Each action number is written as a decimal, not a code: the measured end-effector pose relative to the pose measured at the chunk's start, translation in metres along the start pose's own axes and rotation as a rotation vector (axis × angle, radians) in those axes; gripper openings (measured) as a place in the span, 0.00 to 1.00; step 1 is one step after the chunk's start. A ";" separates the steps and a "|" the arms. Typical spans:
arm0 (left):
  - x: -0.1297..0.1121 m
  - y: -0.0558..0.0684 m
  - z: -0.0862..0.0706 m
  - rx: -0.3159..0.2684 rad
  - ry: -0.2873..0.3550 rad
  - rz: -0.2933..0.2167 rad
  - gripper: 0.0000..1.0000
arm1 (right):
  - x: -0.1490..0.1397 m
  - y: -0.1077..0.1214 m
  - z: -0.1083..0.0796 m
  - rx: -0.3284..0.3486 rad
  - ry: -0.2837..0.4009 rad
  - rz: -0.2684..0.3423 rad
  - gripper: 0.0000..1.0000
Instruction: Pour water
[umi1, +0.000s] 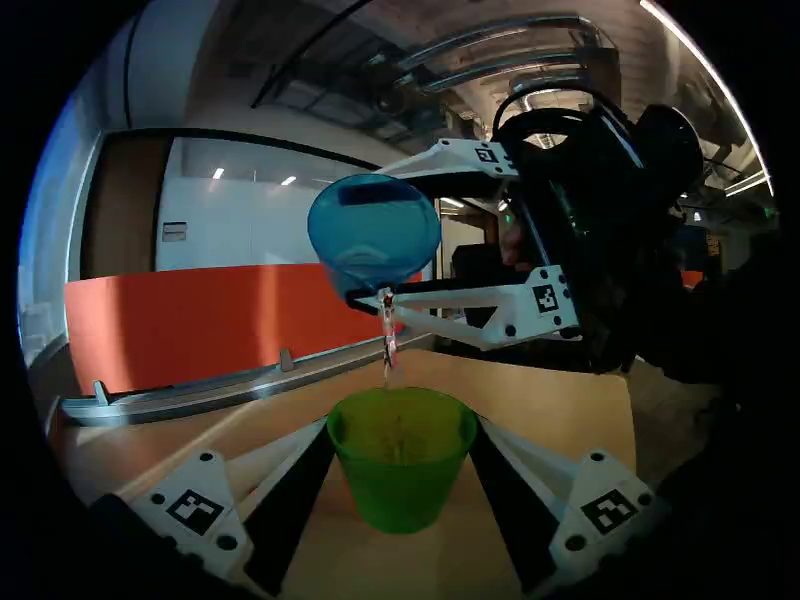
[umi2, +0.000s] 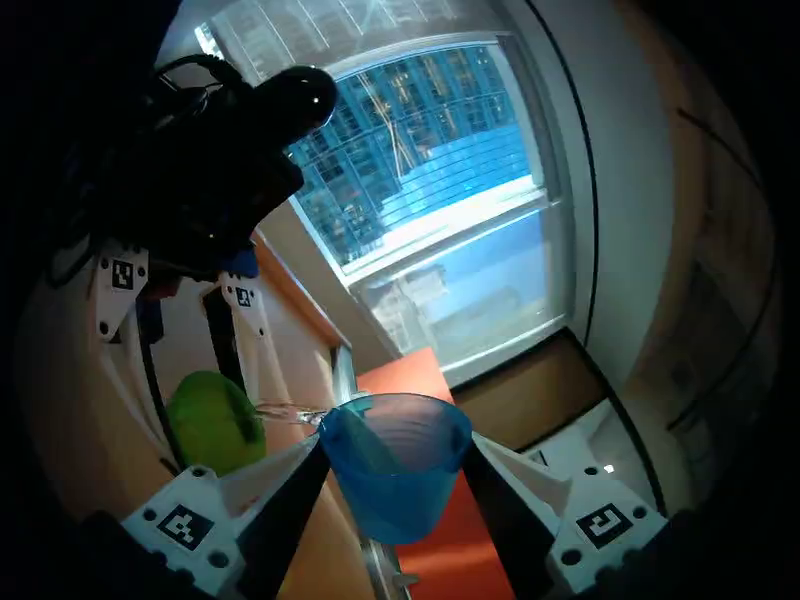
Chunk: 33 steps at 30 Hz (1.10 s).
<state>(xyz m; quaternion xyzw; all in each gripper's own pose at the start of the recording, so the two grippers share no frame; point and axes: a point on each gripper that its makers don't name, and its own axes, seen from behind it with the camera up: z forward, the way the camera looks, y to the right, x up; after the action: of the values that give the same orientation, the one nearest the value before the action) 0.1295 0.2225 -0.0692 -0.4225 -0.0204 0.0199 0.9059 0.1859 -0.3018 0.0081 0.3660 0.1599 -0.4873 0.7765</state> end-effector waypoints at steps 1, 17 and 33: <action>0.000 0.000 0.000 -0.001 0.000 0.000 0.89 | -0.001 0.001 0.000 -0.002 -0.002 -0.004 0.90; 0.000 0.002 -0.002 -0.009 0.003 0.000 0.88 | -0.001 0.009 0.002 -0.027 -0.010 -0.082 0.90; 0.000 0.002 -0.001 -0.007 0.004 0.000 0.88 | 0.001 0.023 -0.002 -0.062 -0.013 -0.164 0.90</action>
<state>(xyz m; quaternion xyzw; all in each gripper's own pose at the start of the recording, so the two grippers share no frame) 0.1296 0.2226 -0.0714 -0.4259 -0.0185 0.0191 0.9044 0.2061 -0.2949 0.0154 0.3245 0.1992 -0.5463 0.7460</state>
